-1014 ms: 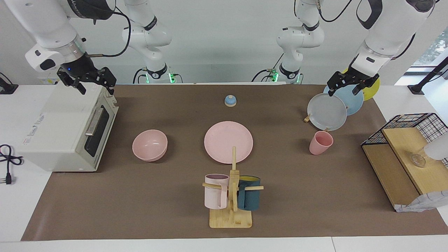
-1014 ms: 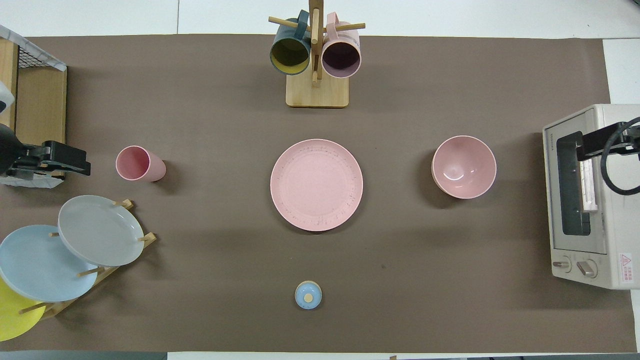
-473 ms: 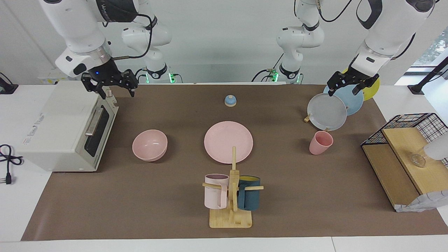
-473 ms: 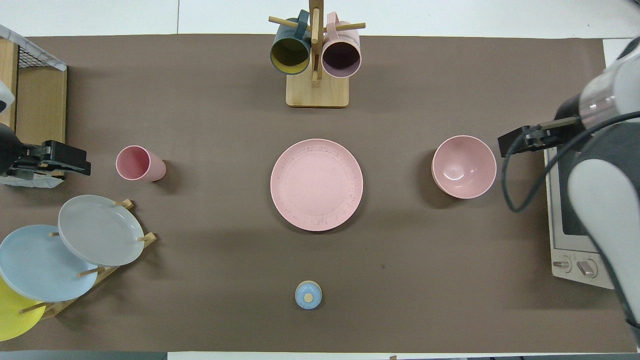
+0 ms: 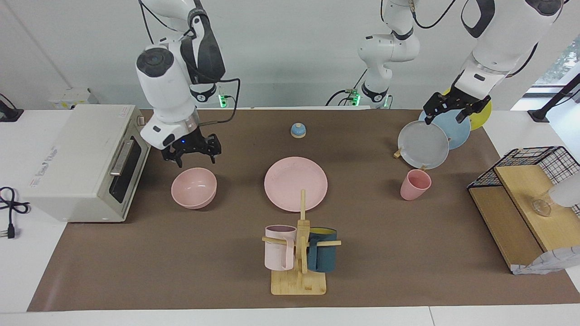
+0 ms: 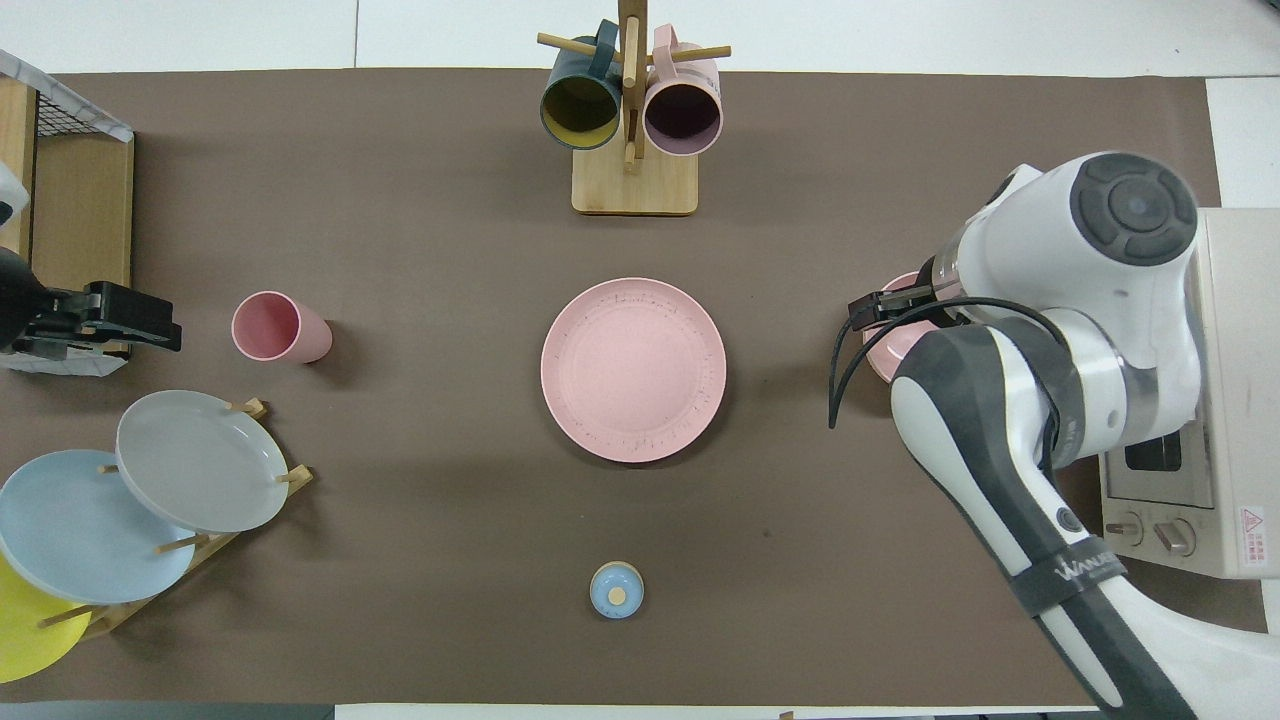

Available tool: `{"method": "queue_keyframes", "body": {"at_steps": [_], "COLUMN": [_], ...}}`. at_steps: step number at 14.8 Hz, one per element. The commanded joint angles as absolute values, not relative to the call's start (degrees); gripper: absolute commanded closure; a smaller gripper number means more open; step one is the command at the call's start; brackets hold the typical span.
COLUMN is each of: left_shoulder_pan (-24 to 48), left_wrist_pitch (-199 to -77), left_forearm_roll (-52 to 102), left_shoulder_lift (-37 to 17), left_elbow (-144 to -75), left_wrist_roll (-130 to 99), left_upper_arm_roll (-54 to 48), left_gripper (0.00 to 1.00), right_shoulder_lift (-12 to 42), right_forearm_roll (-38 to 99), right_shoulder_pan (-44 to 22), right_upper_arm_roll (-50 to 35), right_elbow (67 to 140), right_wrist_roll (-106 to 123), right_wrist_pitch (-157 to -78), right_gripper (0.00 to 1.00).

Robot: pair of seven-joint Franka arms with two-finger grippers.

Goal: Organize tableware
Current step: 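Reach the right gripper to the pink bowl and grasp its rim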

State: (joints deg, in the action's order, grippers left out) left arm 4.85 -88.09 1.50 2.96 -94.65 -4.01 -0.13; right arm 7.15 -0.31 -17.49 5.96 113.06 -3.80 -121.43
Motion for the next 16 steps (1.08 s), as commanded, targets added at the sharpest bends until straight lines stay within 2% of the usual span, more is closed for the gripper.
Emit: {"method": "queue_keyframes", "body": {"at_steps": [1,5,9,11,13,16], "left_shoulder_pan": [4.57,4.57,4.66,4.57,4.48,4.57], "left_wrist_pitch": [-86.92,-87.1,-87.19,-87.36,-87.54,-87.45], "left_forearm_roll": [0.62,0.62,0.62,0.62,0.62,0.62], "left_shoulder_lift": [3.69,3.69,3.78,3.78,3.69,3.69], "left_elbow": [-94.57,-94.57,-94.83,-94.83,-94.75,-94.75], "left_wrist_roll": [-4.57,-4.22,-4.3,-4.57,-4.66,-4.66], "left_upper_arm_roll": [-0.35,-0.44,-0.44,-0.44,-0.35,-0.44], "left_gripper": [0.0,0.0,0.0,0.0,0.0,0.0], "right_shoulder_lift": [5.09,7.37,9.4,9.75,9.76,9.76], "right_forearm_roll": [-0.09,0.0,-0.09,-0.09,-0.09,-0.09], "right_shoulder_pan": [-17.66,-19.16,-19.07,-18.9,-19.25,-18.9], "right_upper_arm_roll": [5.89,5.89,5.98,5.98,5.98,5.98], "right_elbow": [119.52,120.94,121.29,121.29,121.29,121.46], "right_wrist_roll": [-4.31,-4.31,-4.05,-4.04,-4.39,-3.87], "right_wrist_pitch": [-127.25,-130.34,-132.54,-132.54,-132.54,-132.89], "right_gripper": [0.0,0.0,0.17,0.2,0.31,0.35]}}
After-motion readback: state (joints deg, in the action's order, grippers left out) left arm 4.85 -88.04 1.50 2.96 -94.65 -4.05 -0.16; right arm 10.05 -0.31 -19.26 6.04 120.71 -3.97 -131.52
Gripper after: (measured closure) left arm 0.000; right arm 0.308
